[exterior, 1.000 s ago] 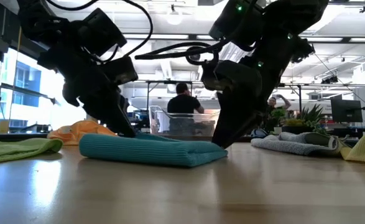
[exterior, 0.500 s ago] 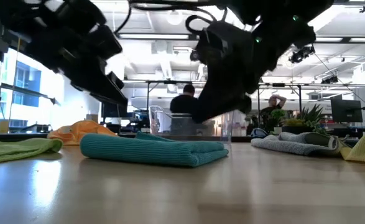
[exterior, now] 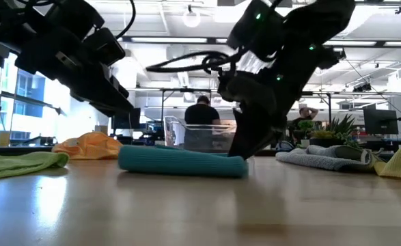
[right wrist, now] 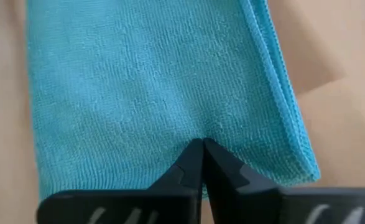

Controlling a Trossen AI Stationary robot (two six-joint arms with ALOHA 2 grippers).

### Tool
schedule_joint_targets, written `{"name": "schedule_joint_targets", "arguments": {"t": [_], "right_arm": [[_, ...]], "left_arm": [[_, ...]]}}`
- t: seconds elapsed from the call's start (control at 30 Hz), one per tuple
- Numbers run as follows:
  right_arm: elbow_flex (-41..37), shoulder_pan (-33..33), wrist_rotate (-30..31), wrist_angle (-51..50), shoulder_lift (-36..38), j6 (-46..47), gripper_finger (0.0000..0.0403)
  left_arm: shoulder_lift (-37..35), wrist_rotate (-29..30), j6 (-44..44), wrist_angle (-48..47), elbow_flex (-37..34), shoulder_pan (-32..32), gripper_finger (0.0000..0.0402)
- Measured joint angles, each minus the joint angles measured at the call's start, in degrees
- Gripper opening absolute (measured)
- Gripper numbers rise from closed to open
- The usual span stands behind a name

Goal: Fold microfiber towels
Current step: Fold the blue towel on the table

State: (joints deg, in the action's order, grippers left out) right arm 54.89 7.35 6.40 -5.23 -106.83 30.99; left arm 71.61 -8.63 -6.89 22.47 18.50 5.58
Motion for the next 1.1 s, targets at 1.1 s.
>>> {"name": "schedule_joint_targets", "arguments": {"t": [1.1], "right_arm": [[1.92,-15.98,-9.54,-5.7,6.41,-23.44,0.0007]], "left_arm": [[0.04,1.94,-0.51,1.57,0.02,4.9,0.0]]}}
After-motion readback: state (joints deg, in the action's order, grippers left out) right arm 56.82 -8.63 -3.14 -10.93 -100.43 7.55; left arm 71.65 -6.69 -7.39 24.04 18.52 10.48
